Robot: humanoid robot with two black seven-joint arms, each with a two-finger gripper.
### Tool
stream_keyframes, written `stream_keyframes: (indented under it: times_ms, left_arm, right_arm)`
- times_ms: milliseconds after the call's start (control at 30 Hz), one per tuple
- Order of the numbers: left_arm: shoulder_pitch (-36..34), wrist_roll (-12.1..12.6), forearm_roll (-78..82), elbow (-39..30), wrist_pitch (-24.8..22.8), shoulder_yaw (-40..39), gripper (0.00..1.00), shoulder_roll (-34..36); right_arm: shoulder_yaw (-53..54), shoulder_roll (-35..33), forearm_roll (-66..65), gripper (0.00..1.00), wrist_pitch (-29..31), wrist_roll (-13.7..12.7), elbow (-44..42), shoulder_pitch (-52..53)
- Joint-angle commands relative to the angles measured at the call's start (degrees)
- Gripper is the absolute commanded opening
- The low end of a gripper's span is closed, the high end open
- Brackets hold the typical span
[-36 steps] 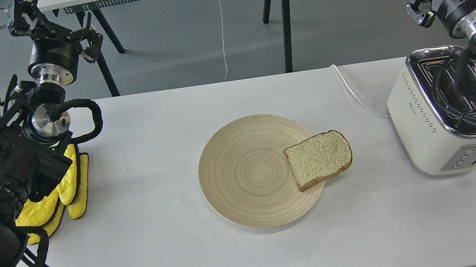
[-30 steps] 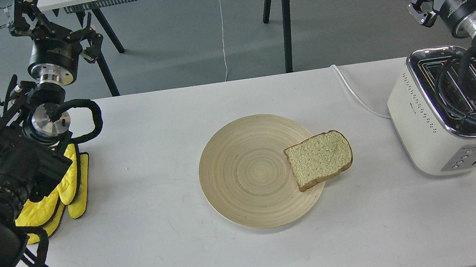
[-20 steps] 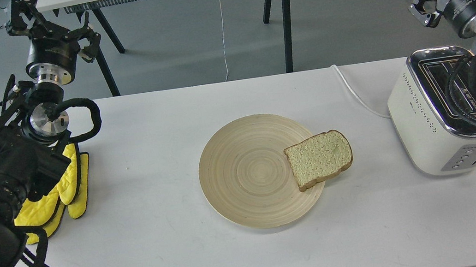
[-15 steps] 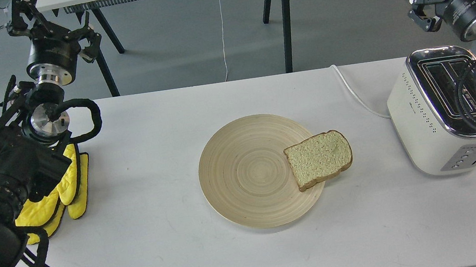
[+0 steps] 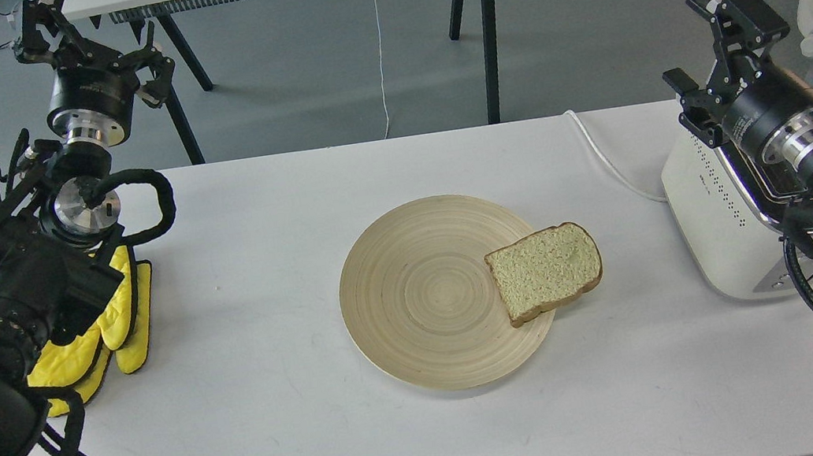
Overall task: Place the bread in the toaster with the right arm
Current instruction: 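Lower the right gripper from above the toaster toward the table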
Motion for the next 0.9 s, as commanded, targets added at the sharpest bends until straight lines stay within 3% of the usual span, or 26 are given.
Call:
stream_keyframes:
  times_ms: [0, 267, 633, 867]
  left_arm:
    - [-0.09, 0.09, 0.01, -0.09, 0.00, 0.02, 1.00, 0.00]
    - [0.00, 0.09, 0.01, 0.00, 0.00, 0.02, 1.00, -0.09]
    - [0.00, 0.09, 0.01, -0.09, 0.00, 0.11, 1.00, -0.18]
    - [0.00, 0.09, 0.01, -0.09, 0.00, 0.29, 1.00, -0.18]
  right_arm:
    - [-0.02, -0.64, -2.07, 0.98, -2.71, -0.07, 4.53, -3.08]
    - [-0.73, -1.00, -10.06, 0.98, -10.01, -0.07, 8.59, -8.18]
    - [-1.16, -0.56, -19.82, 0.97, -13.00, -0.16, 9.21, -15.13]
    - [-10.30, 1.98, -21.85, 0.93, -14.23, -0.24, 5.35, -15.13]
